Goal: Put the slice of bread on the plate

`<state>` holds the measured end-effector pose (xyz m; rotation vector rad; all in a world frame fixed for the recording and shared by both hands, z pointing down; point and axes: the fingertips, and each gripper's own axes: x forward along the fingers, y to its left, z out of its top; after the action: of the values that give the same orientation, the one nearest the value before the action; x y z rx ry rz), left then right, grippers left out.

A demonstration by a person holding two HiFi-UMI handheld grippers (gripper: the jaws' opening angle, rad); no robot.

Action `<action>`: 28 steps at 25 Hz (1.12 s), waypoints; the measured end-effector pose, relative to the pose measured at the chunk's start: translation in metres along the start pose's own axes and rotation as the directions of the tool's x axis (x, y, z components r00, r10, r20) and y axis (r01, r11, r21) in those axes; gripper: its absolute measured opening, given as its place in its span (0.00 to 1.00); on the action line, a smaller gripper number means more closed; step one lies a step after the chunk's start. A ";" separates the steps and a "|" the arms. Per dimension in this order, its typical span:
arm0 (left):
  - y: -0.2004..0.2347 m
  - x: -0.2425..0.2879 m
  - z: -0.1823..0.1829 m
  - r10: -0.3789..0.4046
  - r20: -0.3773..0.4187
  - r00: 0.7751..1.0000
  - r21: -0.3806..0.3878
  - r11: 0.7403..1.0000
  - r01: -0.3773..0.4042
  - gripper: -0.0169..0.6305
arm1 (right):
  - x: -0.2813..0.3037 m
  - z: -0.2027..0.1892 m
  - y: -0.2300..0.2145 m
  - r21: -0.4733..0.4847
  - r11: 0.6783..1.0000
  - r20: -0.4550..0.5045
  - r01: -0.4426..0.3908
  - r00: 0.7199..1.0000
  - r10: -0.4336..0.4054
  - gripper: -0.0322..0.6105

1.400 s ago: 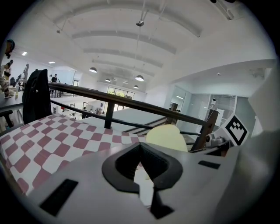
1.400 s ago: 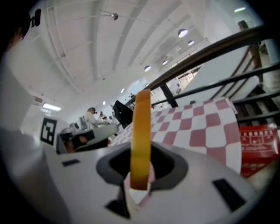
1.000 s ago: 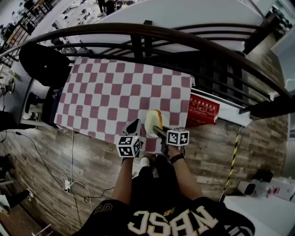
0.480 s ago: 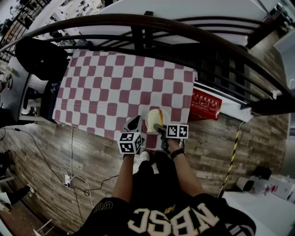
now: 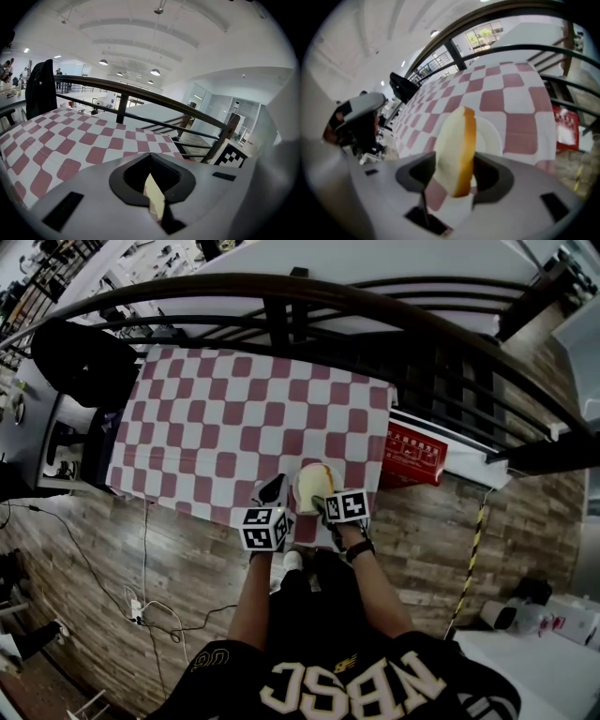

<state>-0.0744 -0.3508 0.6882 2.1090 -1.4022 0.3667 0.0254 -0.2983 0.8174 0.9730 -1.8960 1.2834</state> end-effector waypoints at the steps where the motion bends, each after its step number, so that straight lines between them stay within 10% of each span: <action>1: 0.000 0.000 0.001 0.000 0.001 1.000 0.002 1.000 0.000 0.06 | -0.001 -0.001 -0.003 -0.030 0.999 -0.006 0.026 1.000 -0.026 0.44; 15: -0.008 -0.013 0.018 -0.017 0.040 0.999 0.028 0.999 0.016 0.06 | -0.065 0.056 -0.009 -0.122 0.988 0.255 0.096 0.965 -0.062 0.52; 22: -0.014 -0.026 0.075 -0.039 0.149 0.988 0.085 0.996 0.027 0.06 | -0.128 0.133 0.035 -0.255 0.957 0.478 0.137 0.878 0.002 0.49; 28: -0.022 -0.045 0.131 -0.061 0.258 0.964 0.132 0.991 0.028 0.06 | -0.178 0.175 0.085 -0.377 0.901 0.621 0.217 0.781 0.071 0.21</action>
<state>-0.0845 -0.3887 0.5540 2.3581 -1.5093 0.1666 0.0283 -0.4029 0.5755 1.3118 -2.4608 0.4452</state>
